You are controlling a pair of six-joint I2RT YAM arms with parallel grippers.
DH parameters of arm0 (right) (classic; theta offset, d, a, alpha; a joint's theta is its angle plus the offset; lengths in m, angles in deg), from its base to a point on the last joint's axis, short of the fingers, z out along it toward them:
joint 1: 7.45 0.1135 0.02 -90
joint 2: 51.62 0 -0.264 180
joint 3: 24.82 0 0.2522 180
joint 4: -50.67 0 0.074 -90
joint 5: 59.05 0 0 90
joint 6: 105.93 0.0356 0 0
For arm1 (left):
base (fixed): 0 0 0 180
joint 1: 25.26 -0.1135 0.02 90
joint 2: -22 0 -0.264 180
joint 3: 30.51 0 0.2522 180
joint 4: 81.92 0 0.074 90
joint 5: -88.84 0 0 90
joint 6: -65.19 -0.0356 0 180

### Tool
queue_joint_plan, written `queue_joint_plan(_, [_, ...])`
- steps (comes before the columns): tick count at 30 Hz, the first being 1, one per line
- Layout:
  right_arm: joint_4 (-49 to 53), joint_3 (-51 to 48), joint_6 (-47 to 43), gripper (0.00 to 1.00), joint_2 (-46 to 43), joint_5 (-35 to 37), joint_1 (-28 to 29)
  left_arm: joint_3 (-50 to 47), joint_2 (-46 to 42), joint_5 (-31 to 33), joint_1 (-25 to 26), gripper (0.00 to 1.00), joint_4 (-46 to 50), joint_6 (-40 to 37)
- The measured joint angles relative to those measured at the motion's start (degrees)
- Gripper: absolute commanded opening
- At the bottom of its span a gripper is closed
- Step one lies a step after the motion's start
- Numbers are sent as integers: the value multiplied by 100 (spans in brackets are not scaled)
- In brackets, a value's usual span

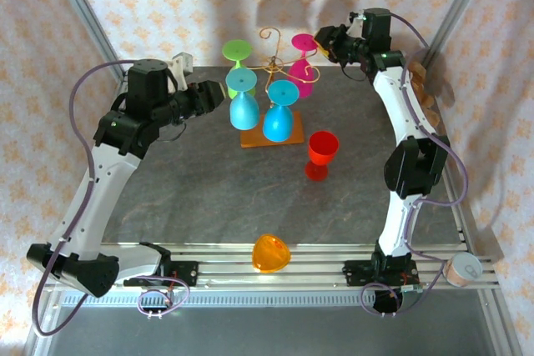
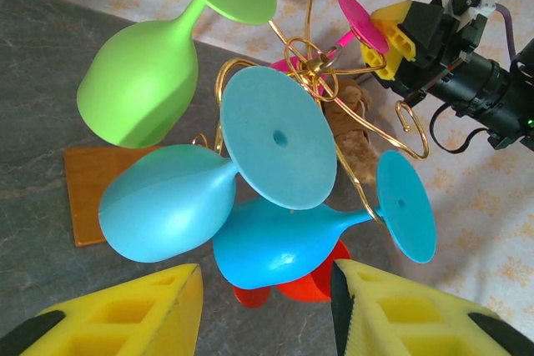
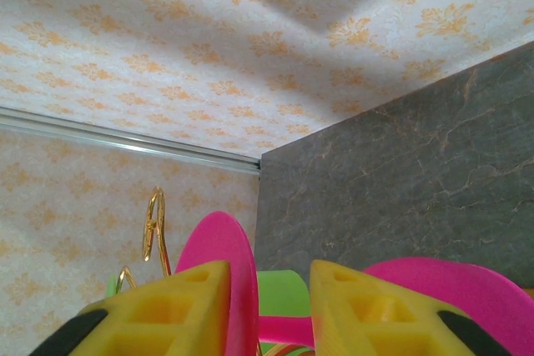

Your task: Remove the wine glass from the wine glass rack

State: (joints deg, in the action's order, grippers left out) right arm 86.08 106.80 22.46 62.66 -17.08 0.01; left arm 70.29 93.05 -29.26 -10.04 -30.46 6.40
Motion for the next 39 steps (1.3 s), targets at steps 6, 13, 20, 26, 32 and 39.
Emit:
queue_joint_plan(6, [22, -2, -11, 20, -2, -2, 0, -116, -22, 2, 0, 45, -28, 2])
queue_joint_plan(13, [55, -22, -11, 13, -105, -2, 0, -140, -22, 2, 0, 45, -33, 20])
queue_joint_plan(20, [66, -22, 17, 0, -251, -44, 0, -140, -22, 2, -2, 45, -90, 20])
queue_joint_plan(26, [70, -33, 129, 0, -271, -162, 0, -168, -76, 4, 0, 45, -111, 20])
queue_joint_plan(32, [15, -136, 424, 0, -297, -308, -7, -184, -133, 4, 0, 45, -111, 20])
queue_joint_plan(39, [-264, -472, 879, 0, -487, -439, -111, -236, -133, 4, 0, 45, -114, 20])
